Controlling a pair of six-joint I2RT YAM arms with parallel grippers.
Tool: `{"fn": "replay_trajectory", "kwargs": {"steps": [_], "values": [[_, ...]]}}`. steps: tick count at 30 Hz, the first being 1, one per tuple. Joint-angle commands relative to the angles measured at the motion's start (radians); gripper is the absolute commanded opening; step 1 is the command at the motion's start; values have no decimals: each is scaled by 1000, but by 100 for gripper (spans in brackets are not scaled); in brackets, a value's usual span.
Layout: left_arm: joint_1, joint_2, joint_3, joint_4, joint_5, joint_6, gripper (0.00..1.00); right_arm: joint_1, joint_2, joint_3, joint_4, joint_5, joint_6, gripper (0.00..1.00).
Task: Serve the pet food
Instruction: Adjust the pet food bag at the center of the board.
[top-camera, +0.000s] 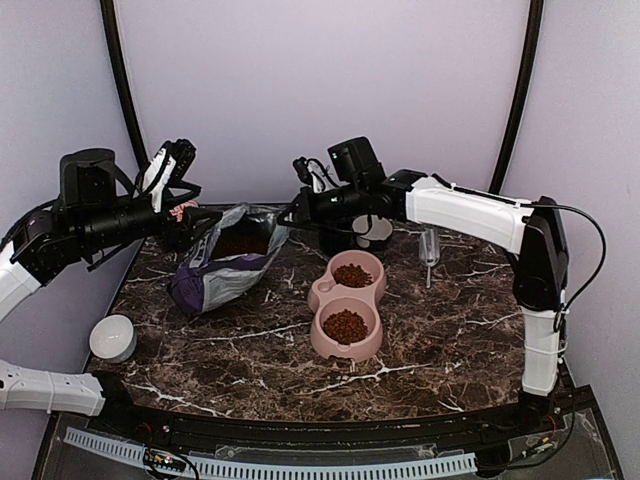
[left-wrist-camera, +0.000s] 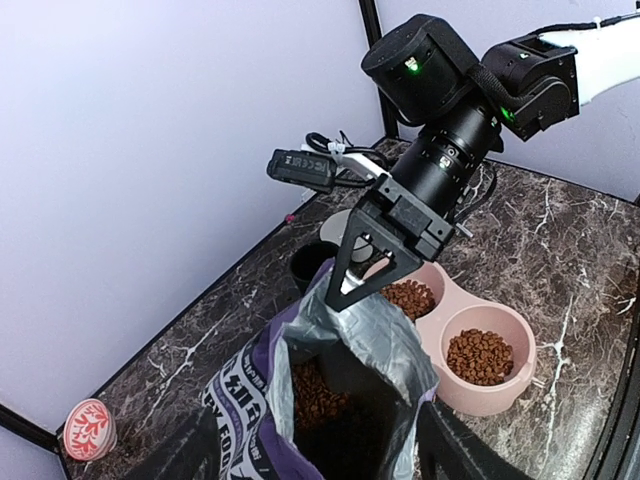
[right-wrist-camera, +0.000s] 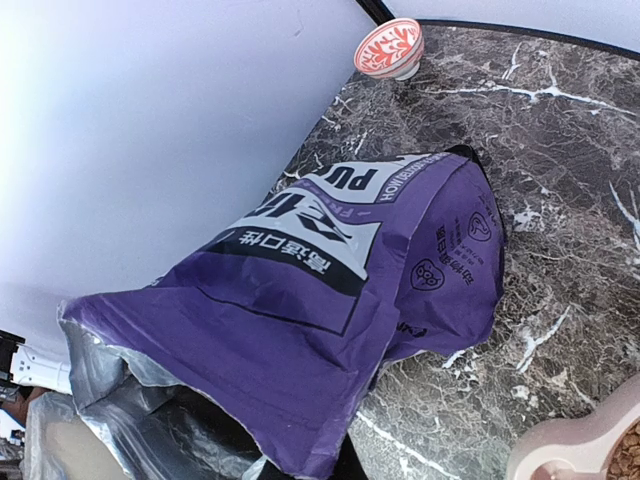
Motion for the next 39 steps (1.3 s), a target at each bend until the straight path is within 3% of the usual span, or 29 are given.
{"fn": "replay_trajectory", "kwargs": {"steps": [1, 7, 14, 21, 29, 39], "values": [[-3, -71, -41, -63, -38, 85, 68, -2, -53, 117, 73, 11, -39, 0], [-4, -204, -149, -51, 0, 183, 68, -2, -45, 192, 22, 29, -60, 0], [-3, -313, -329, 97, -48, 262, 67, -2, -26, 264, -10, 42, -97, 0], [-3, -280, -391, 176, -118, 281, 68, -2, -46, 213, 10, 34, -110, 0], [31, -207, -395, 255, -125, 275, 47, -4, -71, 166, 33, 29, -125, 0], [68, -166, -400, 280, -93, 269, 34, -13, -88, 129, 62, 16, -120, 0]]}}
